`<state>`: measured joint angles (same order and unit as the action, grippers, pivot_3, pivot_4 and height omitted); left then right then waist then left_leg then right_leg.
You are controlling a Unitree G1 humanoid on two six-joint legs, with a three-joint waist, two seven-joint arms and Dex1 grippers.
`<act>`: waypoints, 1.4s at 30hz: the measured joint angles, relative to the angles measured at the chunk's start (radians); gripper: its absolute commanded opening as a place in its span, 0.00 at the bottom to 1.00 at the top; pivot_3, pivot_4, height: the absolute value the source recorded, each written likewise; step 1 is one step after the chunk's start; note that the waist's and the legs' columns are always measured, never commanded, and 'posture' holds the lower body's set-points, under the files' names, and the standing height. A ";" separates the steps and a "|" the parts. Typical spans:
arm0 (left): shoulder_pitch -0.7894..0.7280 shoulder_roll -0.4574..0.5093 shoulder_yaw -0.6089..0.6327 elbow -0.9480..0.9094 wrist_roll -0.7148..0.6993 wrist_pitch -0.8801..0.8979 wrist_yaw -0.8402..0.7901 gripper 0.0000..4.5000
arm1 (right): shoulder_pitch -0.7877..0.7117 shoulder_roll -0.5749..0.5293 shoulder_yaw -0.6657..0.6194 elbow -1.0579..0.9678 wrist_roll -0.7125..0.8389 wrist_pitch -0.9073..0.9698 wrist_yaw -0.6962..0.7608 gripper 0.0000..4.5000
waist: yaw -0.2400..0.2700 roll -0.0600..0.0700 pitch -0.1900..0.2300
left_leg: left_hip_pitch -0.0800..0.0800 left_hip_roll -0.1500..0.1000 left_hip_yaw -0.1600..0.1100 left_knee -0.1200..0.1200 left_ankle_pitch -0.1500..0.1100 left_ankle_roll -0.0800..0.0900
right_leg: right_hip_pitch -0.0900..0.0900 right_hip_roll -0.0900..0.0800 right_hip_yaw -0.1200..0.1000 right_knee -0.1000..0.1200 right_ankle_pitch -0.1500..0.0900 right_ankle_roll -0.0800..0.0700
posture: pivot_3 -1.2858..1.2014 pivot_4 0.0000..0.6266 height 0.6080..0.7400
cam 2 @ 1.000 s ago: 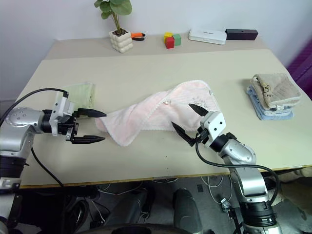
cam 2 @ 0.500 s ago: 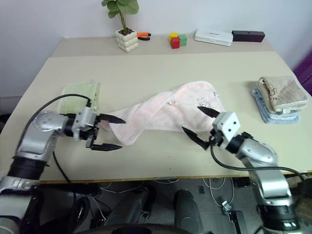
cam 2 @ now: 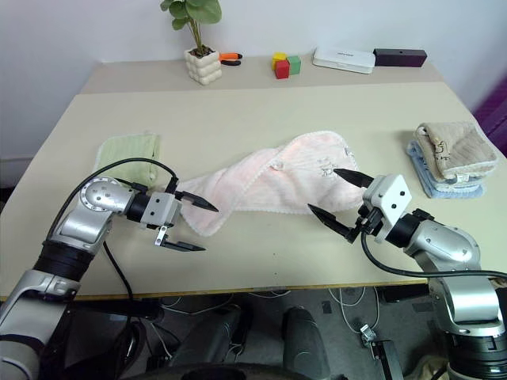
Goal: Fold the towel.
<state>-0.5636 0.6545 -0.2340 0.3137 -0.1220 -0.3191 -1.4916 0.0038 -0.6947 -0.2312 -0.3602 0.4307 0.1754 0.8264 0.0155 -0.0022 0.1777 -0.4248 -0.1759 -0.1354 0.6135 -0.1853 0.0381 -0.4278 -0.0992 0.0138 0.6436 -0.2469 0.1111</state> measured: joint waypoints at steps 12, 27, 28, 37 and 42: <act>-0.058 -0.050 -0.067 0.134 0.091 -0.049 0.057 0.39 | -0.001 0.023 0.005 0.003 -0.025 -0.019 -0.046 1.00 | 0.001 0.000 -0.001 | 0.001 0.000 0.000 0.001 0.000 0.000 | 0.001 0.000 0.000 0.000 0.001 0.002 | 0.52 0.24 1.00; 0.054 0.023 0.070 -0.191 -0.250 0.338 -0.028 0.00 | -0.137 0.060 0.074 0.147 -0.105 -0.089 -0.071 1.00 | -0.007 0.000 0.000 | 0.000 0.000 0.000 0.000 0.000 0.001 | -0.001 0.001 0.000 0.001 0.001 0.003 | 0.52 0.24 1.00; 0.067 0.040 0.094 -0.223 -0.282 0.378 -0.028 0.00 | -0.146 0.062 0.082 0.168 -0.113 -0.096 -0.071 1.00 | -0.007 0.000 0.000 | 0.000 0.000 0.000 0.000 0.000 0.000 | -0.001 0.001 0.000 0.001 0.001 0.003 | 0.52 0.24 1.00; 0.394 0.311 0.261 -0.548 -0.513 0.714 -0.067 0.00 | -0.356 0.066 0.154 0.445 -0.248 -0.190 -0.076 1.00 | -0.017 0.002 0.001 | 0.001 0.000 0.000 -0.002 0.000 0.000 | -0.001 0.001 0.001 0.002 0.000 0.000 | 0.52 0.24 1.00; 0.624 0.385 0.315 -0.606 -0.534 0.716 -0.107 0.00 | -0.463 0.065 0.224 0.609 -0.362 -0.320 -0.078 1.00 | -0.025 0.003 0.002 | 0.001 0.000 0.001 -0.003 0.000 0.000 | -0.001 0.001 0.002 0.001 0.000 -0.001 | 0.52 0.24 1.00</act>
<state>0.0607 1.0398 0.0811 -0.2918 -0.6558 0.3967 -1.5982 -0.4588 -0.6297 -0.0073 0.2489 0.0684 -0.1444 0.7482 -0.0097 0.0011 0.1794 -0.4236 -0.1758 -0.1345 0.6106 -0.1856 0.0383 -0.4292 -0.0979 0.0155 0.6449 -0.2473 0.1104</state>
